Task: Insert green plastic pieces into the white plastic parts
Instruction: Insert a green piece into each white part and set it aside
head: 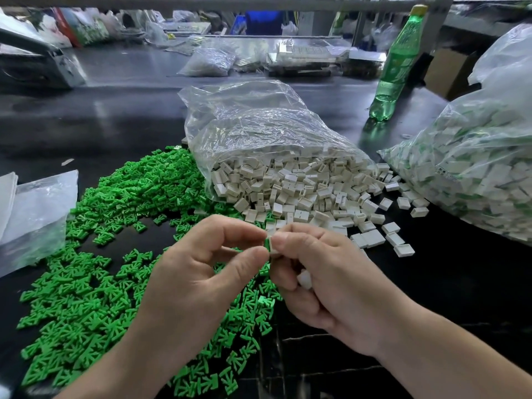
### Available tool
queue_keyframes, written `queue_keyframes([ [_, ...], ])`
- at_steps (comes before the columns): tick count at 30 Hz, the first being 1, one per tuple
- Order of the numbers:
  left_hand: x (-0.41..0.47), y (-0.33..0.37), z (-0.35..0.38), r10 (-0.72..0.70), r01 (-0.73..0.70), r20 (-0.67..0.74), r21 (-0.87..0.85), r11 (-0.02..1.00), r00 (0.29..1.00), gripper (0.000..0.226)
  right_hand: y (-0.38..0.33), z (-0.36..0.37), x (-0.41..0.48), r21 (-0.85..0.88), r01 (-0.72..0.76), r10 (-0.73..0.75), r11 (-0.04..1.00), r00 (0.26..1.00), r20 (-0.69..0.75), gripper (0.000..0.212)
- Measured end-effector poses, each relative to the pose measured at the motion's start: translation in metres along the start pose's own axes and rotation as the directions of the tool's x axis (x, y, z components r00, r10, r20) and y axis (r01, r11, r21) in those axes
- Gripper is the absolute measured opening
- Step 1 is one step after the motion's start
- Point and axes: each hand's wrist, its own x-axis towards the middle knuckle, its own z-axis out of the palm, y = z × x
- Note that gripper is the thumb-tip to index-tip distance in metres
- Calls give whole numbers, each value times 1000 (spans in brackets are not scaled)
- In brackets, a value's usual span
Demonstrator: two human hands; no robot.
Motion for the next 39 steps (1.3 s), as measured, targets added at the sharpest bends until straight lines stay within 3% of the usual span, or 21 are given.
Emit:
queue_keyframes([
  [1, 0, -1, 0, 22, -22, 7, 24, 999, 1000, 16, -17, -3, 5, -22, -59, 59, 998, 998, -18, 22],
  [2, 1, -1, 1, 44, -44, 10, 50, 998, 999, 15, -15, -7, 6, -24, -6, 6, 1000, 1000, -12, 21],
  [6, 2, 3, 3, 191, -176, -21, 309, 935, 981, 12, -11, -8, 3, -3, -44, 44, 999, 999, -18, 18],
  [9, 2, 6, 7, 232, -203, -40, 355, 913, 972, 12, -8, -9, 2, 39, -70, 71, 997, 997, -17, 15],
  [13, 6, -1, 4, 111, -107, 13, 386, 916, 994, 35, -14, -19, 6, 288, -14, -8, 958, 997, 73, 3],
  [15, 11, -12, 4, -8, -72, 138, 566, 821, 990, 51, -19, -26, 7, 399, 14, -61, 917, 992, 108, 9],
  [18, 13, -27, 7, -93, -135, 265, 725, 676, 960, 55, -22, -29, 9, 434, 28, -72, 901, 994, 85, 10],
  [21, 15, -25, 6, -72, -238, 342, 774, 587, 937, 41, -20, -30, 9, 426, 19, -38, 905, 999, 37, 12],
  [24, 16, -26, 5, 58, -284, 303, 786, 549, 951, 23, -21, -30, 9, 407, 7, -18, 913, 1000, 24, 12],
  [26, 16, -25, 4, 66, -269, 279, 790, 551, 958, 19, -20, -29, 9, 375, -9, -2, 927, 1000, 29, 13],
  [32, 15, -25, 7, 26, -263, 292, 812, 521, 956, 36, -18, -28, 8, 239, -23, 28, 971, 999, -18, 13],
  [39, 15, -21, 7, 73, -315, 330, 776, 546, 941, 21, -18, -27, 7, 123, -24, 34, 992, 997, -76, 10],
])
